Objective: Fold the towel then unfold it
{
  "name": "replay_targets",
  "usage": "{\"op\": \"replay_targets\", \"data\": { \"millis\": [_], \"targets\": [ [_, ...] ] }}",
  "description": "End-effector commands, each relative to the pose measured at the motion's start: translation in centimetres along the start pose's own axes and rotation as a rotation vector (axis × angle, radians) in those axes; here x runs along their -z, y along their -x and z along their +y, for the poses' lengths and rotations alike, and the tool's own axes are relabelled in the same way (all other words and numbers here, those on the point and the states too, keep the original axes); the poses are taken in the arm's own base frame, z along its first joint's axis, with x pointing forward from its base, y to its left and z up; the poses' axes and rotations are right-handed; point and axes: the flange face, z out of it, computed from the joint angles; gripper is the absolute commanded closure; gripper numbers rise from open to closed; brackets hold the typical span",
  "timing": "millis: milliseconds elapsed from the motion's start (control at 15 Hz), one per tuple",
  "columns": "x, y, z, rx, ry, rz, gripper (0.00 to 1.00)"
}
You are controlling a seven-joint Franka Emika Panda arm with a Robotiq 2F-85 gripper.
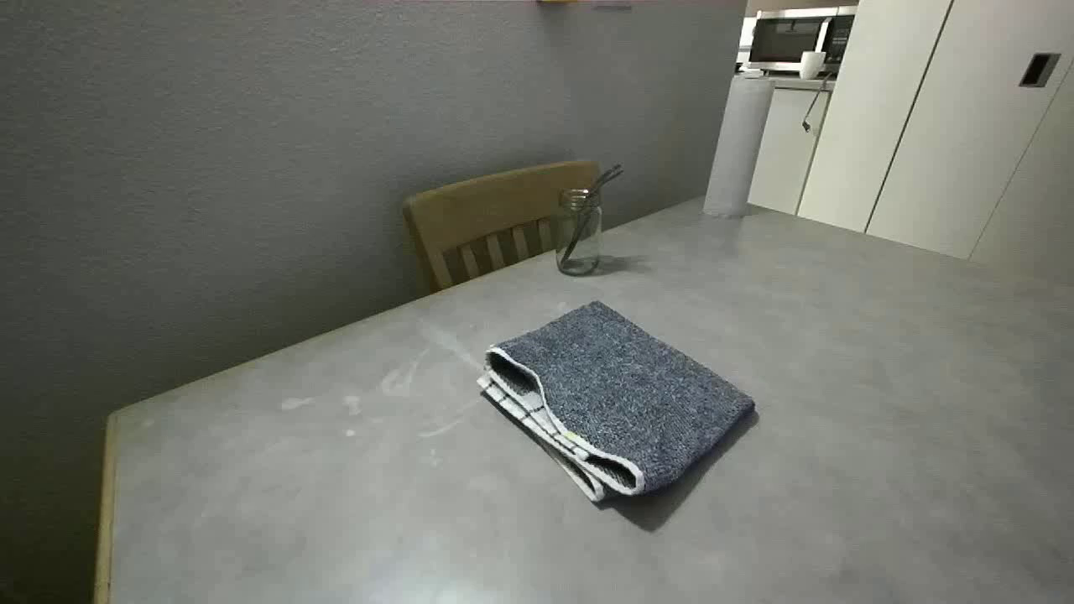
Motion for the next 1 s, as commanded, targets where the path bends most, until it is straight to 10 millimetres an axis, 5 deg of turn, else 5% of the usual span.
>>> {"op": "replay_targets", "data": {
  "millis": [0,933],
  "targets": [
    [0.06,-0.01,0.00,0.000,0.000,-0.001,0.00],
    [0.57,-0.42,0.30,0.012,0.024,-0.022,0.00]
  ]
}}
